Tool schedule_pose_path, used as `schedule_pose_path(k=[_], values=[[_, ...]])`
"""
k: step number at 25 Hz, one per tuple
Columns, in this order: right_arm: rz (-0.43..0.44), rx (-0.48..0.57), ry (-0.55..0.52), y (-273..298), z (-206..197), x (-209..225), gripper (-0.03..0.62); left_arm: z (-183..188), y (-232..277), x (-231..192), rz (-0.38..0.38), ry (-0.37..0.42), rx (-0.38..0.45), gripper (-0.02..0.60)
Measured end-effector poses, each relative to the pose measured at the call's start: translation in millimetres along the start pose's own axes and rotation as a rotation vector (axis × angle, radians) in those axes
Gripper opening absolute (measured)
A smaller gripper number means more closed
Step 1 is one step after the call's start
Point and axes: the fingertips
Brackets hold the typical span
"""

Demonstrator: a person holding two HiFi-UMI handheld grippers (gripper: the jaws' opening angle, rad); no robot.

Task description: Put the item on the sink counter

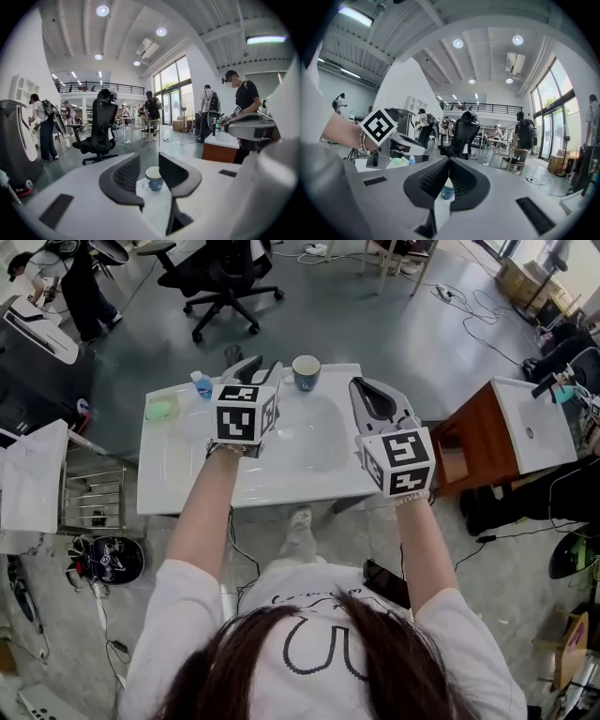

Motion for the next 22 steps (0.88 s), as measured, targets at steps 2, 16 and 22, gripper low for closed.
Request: schedule_pose_path(k=[2, 16, 22], values=[[-0.005, 0.010, -0.005, -11, 6, -4, 0.029, 5, -19, 3, 0.015, 0.016, 0.035, 0.101], [-0.040, 0.078, 0.004, -71, 31, -40, 0.029, 50, -129, 29, 0.047, 0.134, 0.296, 0.009], [-0.050, 0.091, -0.022, -83, 39, -47, 0.029, 58, -152, 21, 0.055, 0.150, 0.360, 0.009]])
Point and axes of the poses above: the fingertips, and each gripper's own axes: y forward along the fingers, x to its right, z out of its top, and after that the axes turned 5 degrees about x, right-handed
